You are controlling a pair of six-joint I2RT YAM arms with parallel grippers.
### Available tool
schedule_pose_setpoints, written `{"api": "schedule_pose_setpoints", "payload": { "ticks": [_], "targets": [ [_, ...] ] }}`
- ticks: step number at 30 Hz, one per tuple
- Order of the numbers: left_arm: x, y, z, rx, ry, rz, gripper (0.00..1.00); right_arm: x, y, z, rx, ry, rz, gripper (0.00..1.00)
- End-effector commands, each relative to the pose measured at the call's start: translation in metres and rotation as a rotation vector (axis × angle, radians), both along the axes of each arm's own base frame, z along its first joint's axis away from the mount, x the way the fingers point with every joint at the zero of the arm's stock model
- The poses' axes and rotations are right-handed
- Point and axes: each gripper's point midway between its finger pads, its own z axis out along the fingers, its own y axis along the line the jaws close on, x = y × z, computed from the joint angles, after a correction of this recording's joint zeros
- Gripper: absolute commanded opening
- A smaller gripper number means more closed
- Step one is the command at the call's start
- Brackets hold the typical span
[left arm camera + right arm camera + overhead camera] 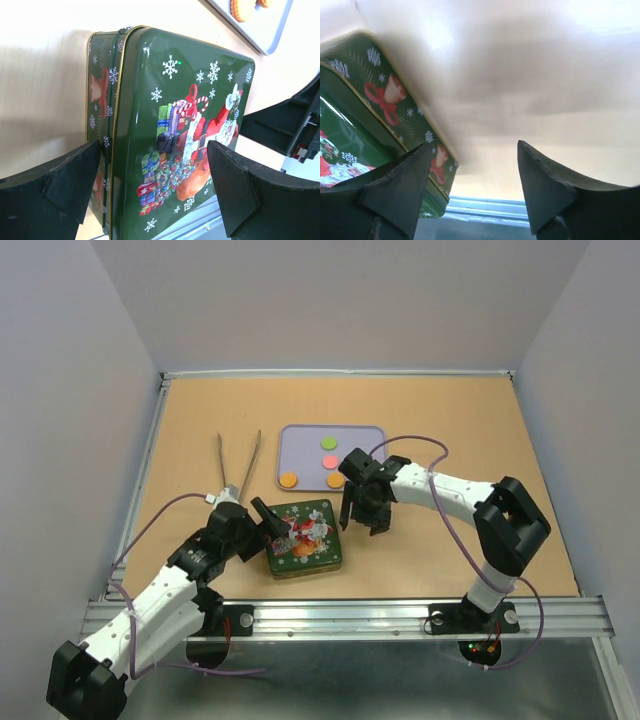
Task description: Pack the cookies
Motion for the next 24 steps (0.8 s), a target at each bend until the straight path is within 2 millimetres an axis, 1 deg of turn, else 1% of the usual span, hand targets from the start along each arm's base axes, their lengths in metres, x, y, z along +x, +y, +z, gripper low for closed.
{"api": "schedule_pose_setpoints", "payload": {
  "ticks": [1, 3, 4, 6, 7, 8, 9, 10, 11, 12, 13, 14, 15, 16, 17, 19, 20, 21, 22, 23, 24],
  "targets": [
    [0.01, -0.006, 0.031, -0.036, -0.069, -0.002, 0.98, 0.029, -0.031, 0.042, -0.107, -0.153, -0.057, 0.76],
    [0.01, -0.005, 0.034, -0.031, -0.07, 0.004, 0.98, 0.033, -0.044, 0.053, -0.15, -0.175, -0.067, 0.87],
    [0.011, -0.004, 0.035, -0.031, -0.071, 0.011, 0.98, 0.04, -0.045, 0.065, -0.154, -0.216, -0.065, 1.0],
    [0.01, -0.003, 0.033, -0.03, -0.063, 0.015, 0.98, 0.043, -0.039, 0.08, -0.121, -0.237, -0.042, 1.0],
    [0.011, -0.003, 0.033, -0.028, -0.062, 0.017, 0.98, 0.043, -0.027, 0.095, -0.053, -0.249, -0.006, 1.0],
    [0.011, -0.003, 0.032, -0.025, -0.061, 0.019, 0.98, 0.04, -0.013, 0.103, -0.001, -0.262, 0.031, 1.0],
    [0.011, -0.002, 0.032, -0.022, -0.057, 0.022, 0.98, 0.043, 0.001, 0.113, 0.062, -0.293, 0.053, 0.98],
    [0.012, -0.002, 0.034, -0.021, -0.059, 0.027, 0.98, 0.037, 0.018, 0.125, 0.136, -0.298, 0.107, 0.92],
    [0.012, 0.001, 0.033, -0.007, -0.057, 0.04, 0.98, 0.029, 0.035, 0.13, 0.176, -0.313, 0.153, 0.9],
    [0.012, 0.002, 0.036, -0.007, -0.059, 0.04, 0.98, 0.025, 0.044, 0.134, 0.192, -0.316, 0.174, 0.86],
    [0.015, 0.007, 0.037, 0.009, -0.069, 0.065, 0.98, 0.019, 0.053, 0.134, 0.204, -0.31, 0.205, 0.8],
    [0.017, 0.008, 0.045, 0.009, -0.082, 0.081, 0.98, 0.015, 0.066, 0.136, 0.221, -0.301, 0.239, 0.73],
    [0.017, 0.015, 0.046, 0.032, -0.083, 0.108, 0.98, 0.003, 0.079, 0.133, 0.224, -0.294, 0.283, 0.58],
    [0.018, 0.019, 0.048, 0.044, -0.085, 0.123, 0.98, -0.003, 0.087, 0.134, 0.235, -0.291, 0.305, 0.49],
    [0.018, 0.026, 0.053, 0.061, -0.086, 0.158, 0.98, -0.011, 0.101, 0.129, 0.242, -0.283, 0.342, 0.33],
    [0.019, 0.033, 0.059, 0.08, -0.091, 0.186, 0.98, -0.021, 0.114, 0.124, 0.266, -0.256, 0.37, 0.18],
    [0.022, 0.034, 0.071, 0.076, -0.109, 0.2, 0.98, -0.029, 0.122, 0.12, 0.295, -0.224, 0.391, 0.13],
    [0.021, 0.041, 0.075, 0.097, -0.114, 0.225, 0.98, -0.033, 0.132, 0.115, 0.312, -0.213, 0.411, 0.04],
    [0.026, 0.046, 0.091, 0.094, -0.15, 0.256, 0.98, -0.038, 0.137, 0.113, 0.332, -0.192, 0.43, 0.0],
    [0.025, 0.047, 0.098, 0.088, -0.159, 0.259, 0.98, -0.04, 0.141, 0.112, 0.341, -0.186, 0.439, 0.01],
    [0.025, 0.054, 0.105, 0.098, -0.176, 0.292, 0.98, -0.041, 0.147, 0.111, 0.357, -0.186, 0.451, 0.0]
  ]
}}
